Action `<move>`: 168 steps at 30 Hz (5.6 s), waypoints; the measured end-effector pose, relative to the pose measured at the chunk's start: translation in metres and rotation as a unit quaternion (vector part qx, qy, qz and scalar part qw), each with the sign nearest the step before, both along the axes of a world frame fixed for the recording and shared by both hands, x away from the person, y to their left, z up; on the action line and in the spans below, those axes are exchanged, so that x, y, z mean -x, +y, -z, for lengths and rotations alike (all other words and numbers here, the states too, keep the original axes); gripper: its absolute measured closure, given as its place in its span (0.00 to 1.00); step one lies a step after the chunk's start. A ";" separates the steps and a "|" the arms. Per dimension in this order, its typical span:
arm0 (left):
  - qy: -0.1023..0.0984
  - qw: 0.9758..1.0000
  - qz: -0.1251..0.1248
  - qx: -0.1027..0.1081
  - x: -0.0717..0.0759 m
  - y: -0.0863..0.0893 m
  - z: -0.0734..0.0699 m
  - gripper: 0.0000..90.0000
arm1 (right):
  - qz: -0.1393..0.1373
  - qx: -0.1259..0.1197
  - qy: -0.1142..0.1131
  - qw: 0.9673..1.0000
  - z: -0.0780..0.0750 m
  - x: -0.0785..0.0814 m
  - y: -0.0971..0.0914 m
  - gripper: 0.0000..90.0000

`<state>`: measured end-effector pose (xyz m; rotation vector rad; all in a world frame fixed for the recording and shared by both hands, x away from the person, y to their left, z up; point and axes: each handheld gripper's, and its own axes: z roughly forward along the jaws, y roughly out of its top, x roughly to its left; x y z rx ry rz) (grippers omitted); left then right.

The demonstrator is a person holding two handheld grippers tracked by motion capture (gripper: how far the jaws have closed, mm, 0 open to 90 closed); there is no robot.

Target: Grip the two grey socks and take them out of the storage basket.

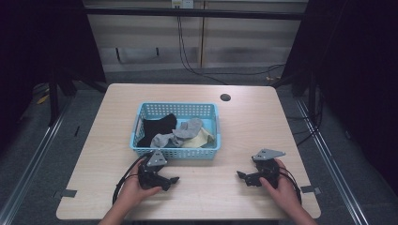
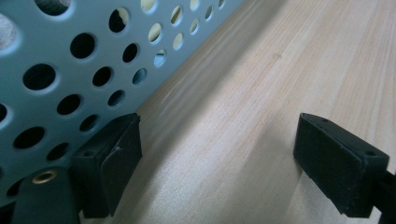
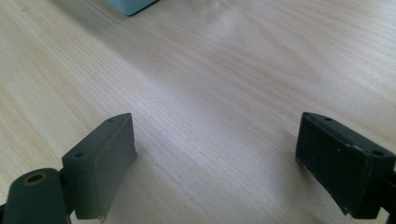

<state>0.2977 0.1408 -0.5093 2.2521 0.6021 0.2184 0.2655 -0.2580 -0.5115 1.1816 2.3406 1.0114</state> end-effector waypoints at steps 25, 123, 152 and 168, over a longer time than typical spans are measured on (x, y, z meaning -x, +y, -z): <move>0.136 0.984 -0.038 -0.106 -0.005 0.006 -0.049 0.26 | 0.000 0.001 0.000 1.000 0.000 0.000 0.000 0.13; 0.222 0.945 -0.144 -0.191 -0.136 -0.017 -0.173 0.98 | -0.003 -0.001 -0.001 1.000 0.000 0.000 0.000 0.13; 0.224 0.937 -0.195 -0.186 -0.127 0.050 -0.222 0.98 | -0.002 -0.001 0.000 1.000 0.000 0.000 0.000 0.13; 0.233 0.926 -0.241 -0.176 -0.113 0.099 -0.207 0.98 | -0.003 -0.001 -0.001 1.000 0.000 0.000 0.000 0.13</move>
